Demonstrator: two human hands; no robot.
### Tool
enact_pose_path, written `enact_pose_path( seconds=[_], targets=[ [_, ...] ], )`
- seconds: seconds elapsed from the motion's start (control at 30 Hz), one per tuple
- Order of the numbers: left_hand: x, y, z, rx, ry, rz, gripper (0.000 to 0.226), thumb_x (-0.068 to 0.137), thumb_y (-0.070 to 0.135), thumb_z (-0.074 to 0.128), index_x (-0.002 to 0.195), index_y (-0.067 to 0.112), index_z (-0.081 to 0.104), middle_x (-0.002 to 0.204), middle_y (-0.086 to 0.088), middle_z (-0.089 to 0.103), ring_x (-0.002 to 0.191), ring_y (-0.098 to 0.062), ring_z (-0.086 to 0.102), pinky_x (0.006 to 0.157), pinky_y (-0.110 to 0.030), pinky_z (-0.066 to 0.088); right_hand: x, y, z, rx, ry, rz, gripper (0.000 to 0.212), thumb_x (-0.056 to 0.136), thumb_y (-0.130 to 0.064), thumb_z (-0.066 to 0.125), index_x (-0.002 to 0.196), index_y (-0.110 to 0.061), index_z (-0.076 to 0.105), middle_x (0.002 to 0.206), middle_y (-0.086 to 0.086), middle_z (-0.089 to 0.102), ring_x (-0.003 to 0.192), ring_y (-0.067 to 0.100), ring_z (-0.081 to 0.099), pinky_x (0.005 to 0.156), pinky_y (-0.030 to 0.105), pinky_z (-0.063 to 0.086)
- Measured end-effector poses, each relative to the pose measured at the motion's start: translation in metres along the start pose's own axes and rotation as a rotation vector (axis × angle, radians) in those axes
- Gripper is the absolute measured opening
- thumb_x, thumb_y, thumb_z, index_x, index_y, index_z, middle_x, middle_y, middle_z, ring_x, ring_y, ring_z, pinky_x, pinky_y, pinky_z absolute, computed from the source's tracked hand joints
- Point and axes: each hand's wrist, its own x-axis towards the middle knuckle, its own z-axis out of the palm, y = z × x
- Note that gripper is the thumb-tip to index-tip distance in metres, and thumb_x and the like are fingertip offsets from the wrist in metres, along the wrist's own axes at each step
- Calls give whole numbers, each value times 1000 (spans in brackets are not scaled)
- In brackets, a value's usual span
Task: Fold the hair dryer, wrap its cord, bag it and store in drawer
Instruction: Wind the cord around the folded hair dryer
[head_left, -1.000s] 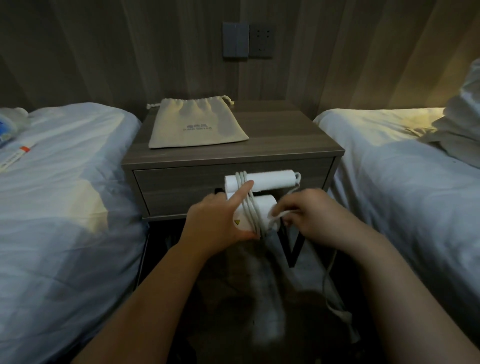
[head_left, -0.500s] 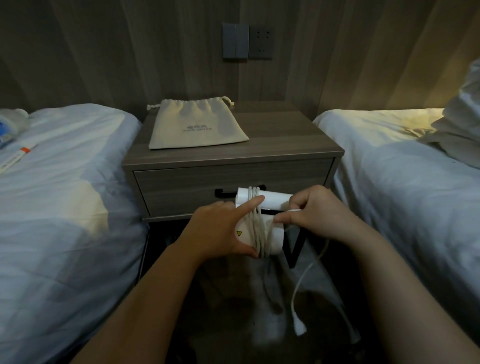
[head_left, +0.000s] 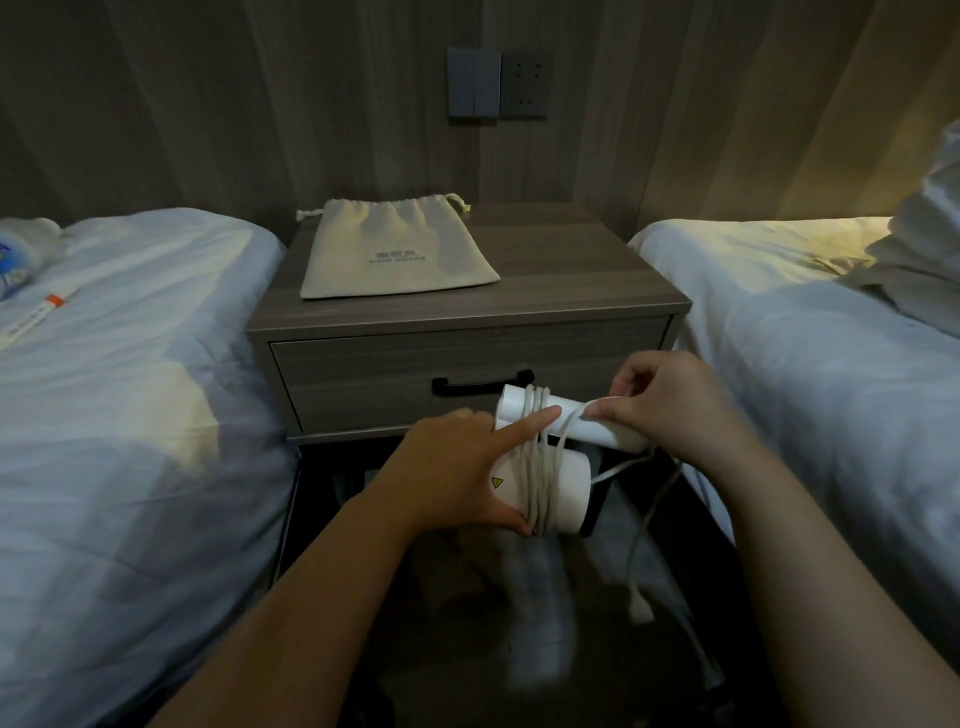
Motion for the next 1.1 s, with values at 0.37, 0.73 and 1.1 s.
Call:
enact_pose_path(
  seconds=[0.37,0.73,1.1],
  targets=[
    [-1,15,6,17,3,140,101,70,71,57,136,55,-17,134,-5,48,115,-22,48,89,-37,44,5,3,8,177,-116,-31,15,67,-16,81,66,-19,67,72,3,67,69,12,60,66,26,48],
    [-1,15,6,38,-77,139,95,73,68,56,143,48,-5,136,-6,43,116,-21,44,91,-37,42,10,16,4,272,-481,-194,32,84,-7,63,92,-38,66,95,-13,67,91,7,62,82,24,48],
    [-1,15,2,16,-59,105,96,71,69,57,145,45,1,136,-3,44,118,-20,44,91,-34,39,15,29,6,267,-332,-24,4,79,-28,71,78,-24,72,79,-3,71,73,9,63,69,24,49]
  ],
)
